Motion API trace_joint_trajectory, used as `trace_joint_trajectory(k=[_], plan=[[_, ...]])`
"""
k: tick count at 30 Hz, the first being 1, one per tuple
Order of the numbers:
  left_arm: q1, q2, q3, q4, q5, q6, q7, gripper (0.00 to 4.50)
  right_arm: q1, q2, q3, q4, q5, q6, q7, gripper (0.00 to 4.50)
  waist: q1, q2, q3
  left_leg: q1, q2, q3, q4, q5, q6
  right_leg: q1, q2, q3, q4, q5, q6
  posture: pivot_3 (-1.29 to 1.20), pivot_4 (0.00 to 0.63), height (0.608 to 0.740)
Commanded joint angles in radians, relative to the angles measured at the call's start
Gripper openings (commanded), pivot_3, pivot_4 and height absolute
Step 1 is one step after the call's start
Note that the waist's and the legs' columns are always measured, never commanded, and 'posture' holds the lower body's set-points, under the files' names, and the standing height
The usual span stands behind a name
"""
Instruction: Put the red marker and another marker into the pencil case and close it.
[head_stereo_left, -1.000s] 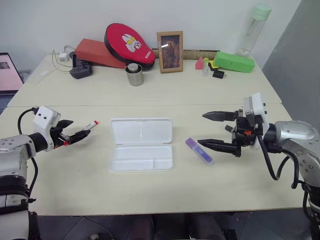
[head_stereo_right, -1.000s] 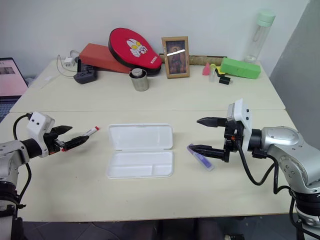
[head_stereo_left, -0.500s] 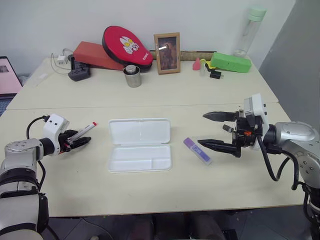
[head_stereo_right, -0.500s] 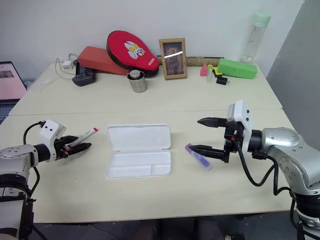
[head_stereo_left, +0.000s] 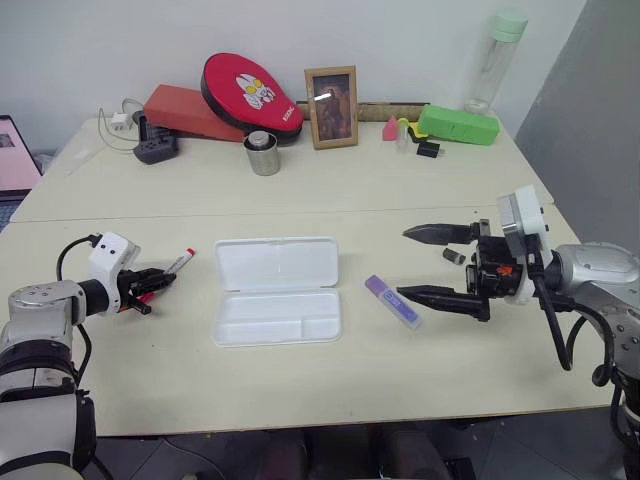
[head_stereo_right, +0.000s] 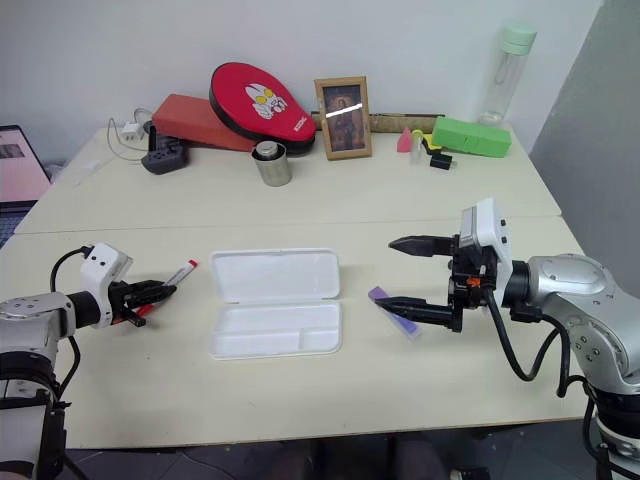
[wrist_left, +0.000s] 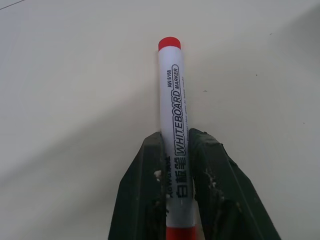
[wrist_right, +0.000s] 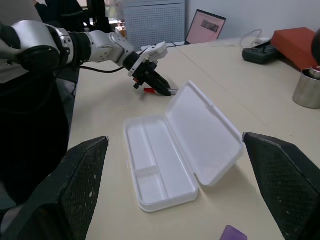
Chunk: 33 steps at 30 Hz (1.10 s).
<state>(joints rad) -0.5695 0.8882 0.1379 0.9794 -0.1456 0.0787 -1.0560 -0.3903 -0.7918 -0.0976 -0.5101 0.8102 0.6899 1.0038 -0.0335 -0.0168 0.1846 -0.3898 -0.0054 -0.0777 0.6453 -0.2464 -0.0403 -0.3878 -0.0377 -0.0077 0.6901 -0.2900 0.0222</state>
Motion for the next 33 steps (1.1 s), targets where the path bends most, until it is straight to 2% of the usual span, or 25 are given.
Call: trace_joint_trajectory(k=[1, 6, 10, 16, 18, 20, 22, 24, 26, 29, 31, 33], plan=[[0.053, -0.004, 0.003, -0.008, 0.004, 0.04, 0.004, 0.42, 0.003, -0.017, -0.025, -0.024, 0.014, -0.021, 0.019, 4.5, -0.001, 0.0, 0.0, 0.0, 0.0, 0.0, 0.0, 0.0, 0.0, 0.0, 0.0, 0.0, 0.0, 0.0, 0.0, 0.0, 0.15, 0.74], [0.092, 0.001, 0.04, -0.099, -0.032, 0.078, -0.002, 0.42, 0.003, -0.015, -0.02, -0.011, 0.01, -0.026, 0.02, 4.5, -0.004, 0.0, 0.0, 0.0, 0.0, 0.0, 0.0, 0.0, 0.0, 0.0, 0.0, 0.0, 0.0, 0.0, 0.0, 0.0, 0.15, 0.74], [0.082, 0.019, 0.139, -0.33, -0.167, 0.217, -0.021, 0.42, 0.005, -0.015, -0.031, -0.009, 0.017, -0.025, 0.022, 4.5, -0.001, -0.002, 0.001, -0.001, 0.0, -0.001, 0.0, 0.0, 0.0, -0.001, 0.0, 0.0, 0.0, 0.0, 0.0, 0.0, 0.15, 0.74], [0.093, 0.042, 0.173, -0.844, -0.374, 0.451, -0.076, 0.41, 0.002, -0.016, -0.05, 0.003, 0.03, -0.027, 0.031, 4.5, 0.011, -0.005, 0.001, -0.008, 0.0, -0.004, 0.001, 0.0, 0.0, -0.001, -0.001, -0.002, -0.006, 0.0, 0.0, 0.0, 0.15, 0.74], [0.089, 0.069, 0.135, -1.051, -0.465, 0.54, -0.119, 0.41, 0.007, -0.016, -0.057, -0.002, 0.032, -0.027, 0.024, 4.5, 0.007, -0.005, 0.002, -0.008, 0.0, -0.004, 0.001, 0.0, 0.0, -0.001, -0.002, -0.001, -0.008, 0.0, 0.0, 0.0, 0.15, 0.74], [0.088, 0.092, 0.061, -1.198, -0.486, 0.579, -0.153, 0.41, 0.014, -0.015, -0.065, -0.013, 0.036, -0.024, 0.011, 4.5, 0.006, -0.005, 0.002, -0.008, 0.0, -0.003, 0.001, 0.0, 0.0, -0.001, -0.002, -0.001, -0.009, 0.0, 0.0, 0.0, 0.15, 0.74], [0.101, 0.107, 0.007, -1.236, -0.451, 0.574, -0.158, 0.41, 0.015, -0.011, -0.065, -0.02, 0.036, -0.02, 0.0, 4.5, 0.005, -0.004, 0.002, -0.008, 0.0, -0.003, 0.0, 0.0, 0.0, -0.001, -0.001, -0.001, -0.009, 0.0, 0.0, 0.0, 0.15, 0.74], [0.119, 0.115, -0.101, -1.239, -0.345, 0.5, -0.168, 0.41, 0.029, -0.014, -0.067, -0.028, 0.031, -0.017, -0.011, 4.5, 0.001, -0.003, 0.001, -0.005, 0.0, -0.001, 0.0, 0.0, 0.0, 0.0, 0.0, -0.001, -0.008, 0.0, 0.0, 0.0, 0.15, 0.74], [0.123, 0.107, -0.151, -1.225, -0.318, 0.478, -0.181, 0.41, 0.04, -0.016, -0.066, -0.037, 0.03, -0.015, -0.021, 4.5, 0.0, -0.002, 0.002, -0.002, 0.0, 0.001, -0.001, 0.0, 0.0, 0.001, 0.001, 0.0, -0.007, 0.001, 0.0, 0.0, 0.15, 0.74], [0.121, 0.08, -0.235, -1.18, -0.252, 0.423, -0.192, 0.41, 0.06, -0.023, -0.082, -0.059, 0.042, -0.006, -0.041, 4.5, 0.002, -0.002, 0.002, -0.003, 0.001, 0.001, 0.0, 0.0, 0.0, 0.001, 0.004, -0.001, -0.007, 0.001, -0.001, 0.0, 0.15, 0.74], [0.121, 0.075, -0.31, -1.106, -0.14, 0.33, -0.182, 0.41, 0.084, -0.033, -0.094, -0.07, 0.043, 0.002, -0.056, 4.5, 0.005, -0.002, 0.002, -0.005, 0.001, 0.002, 0.0, 0.0, 0.0, 0.0, 0.004, -0.001, -0.008, 0.001, -0.001, 0.0, 0.15, 0.74], [0.124, 0.066, -0.336, -1.073, -0.111, 0.292, -0.194, 0.41, 0.102, -0.041, -0.097, -0.079, 0.04, 0.004, -0.063, 4.5, 0.005, -0.003, 0.002, -0.005, 0.001, 0.002, 0.0, 0.0, 0.0, 0.001, 0.003, -0.002, -0.008, 0.001, -0.001, 0.0, 0.15, 0.74]])
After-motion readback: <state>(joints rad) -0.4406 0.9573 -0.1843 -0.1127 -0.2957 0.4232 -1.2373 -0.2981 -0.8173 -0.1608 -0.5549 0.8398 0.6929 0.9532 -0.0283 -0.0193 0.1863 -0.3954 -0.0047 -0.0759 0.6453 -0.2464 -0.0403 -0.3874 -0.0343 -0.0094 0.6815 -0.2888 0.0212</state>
